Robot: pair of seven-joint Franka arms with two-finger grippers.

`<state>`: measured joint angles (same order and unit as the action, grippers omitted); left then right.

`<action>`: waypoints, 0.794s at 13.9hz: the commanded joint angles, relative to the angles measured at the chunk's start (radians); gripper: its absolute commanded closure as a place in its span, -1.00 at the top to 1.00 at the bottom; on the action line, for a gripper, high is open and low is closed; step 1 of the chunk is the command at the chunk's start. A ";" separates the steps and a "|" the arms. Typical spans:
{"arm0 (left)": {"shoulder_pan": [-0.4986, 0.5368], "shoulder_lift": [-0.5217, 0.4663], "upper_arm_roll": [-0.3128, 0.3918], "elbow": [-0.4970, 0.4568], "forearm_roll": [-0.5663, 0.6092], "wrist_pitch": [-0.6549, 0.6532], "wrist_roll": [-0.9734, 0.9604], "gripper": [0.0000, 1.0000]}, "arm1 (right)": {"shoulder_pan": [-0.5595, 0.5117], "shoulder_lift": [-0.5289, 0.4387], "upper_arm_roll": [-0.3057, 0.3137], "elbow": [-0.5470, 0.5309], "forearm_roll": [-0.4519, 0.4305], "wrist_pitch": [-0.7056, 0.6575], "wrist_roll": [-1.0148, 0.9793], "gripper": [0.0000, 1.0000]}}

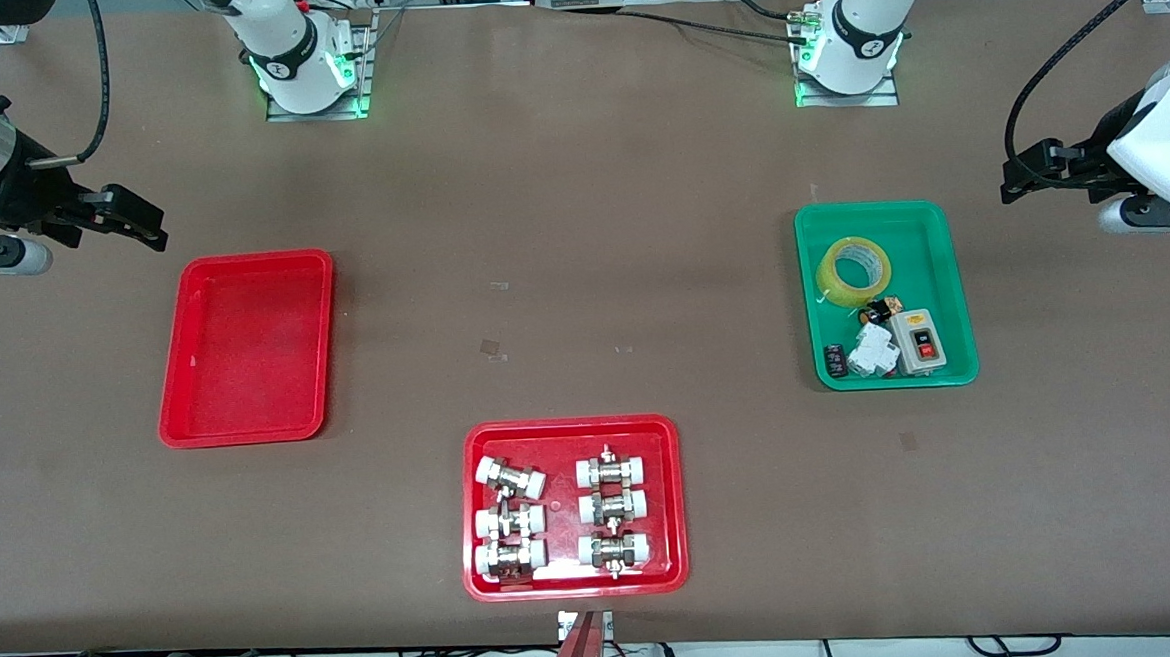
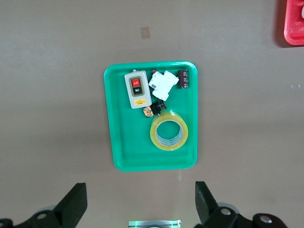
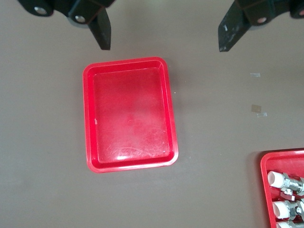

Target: Left arm passes tape to right arm into tray

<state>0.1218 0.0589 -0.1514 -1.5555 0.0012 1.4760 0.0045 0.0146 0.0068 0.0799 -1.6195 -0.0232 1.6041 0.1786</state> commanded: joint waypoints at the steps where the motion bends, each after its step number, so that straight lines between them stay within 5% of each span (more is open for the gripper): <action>1: 0.004 -0.027 0.000 -0.029 -0.017 0.012 0.020 1.00 | 0.010 0.004 -0.005 0.015 -0.001 -0.038 -0.008 1.00; 11: -0.002 0.002 -0.007 -0.069 -0.018 0.073 0.020 1.00 | -0.001 0.002 -0.012 0.018 0.012 -0.059 0.002 1.00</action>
<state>0.1190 0.0601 -0.1550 -1.5770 0.0012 1.5124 0.0062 0.0150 0.0068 0.0764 -1.6195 -0.0222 1.5757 0.1793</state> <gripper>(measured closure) 0.000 0.000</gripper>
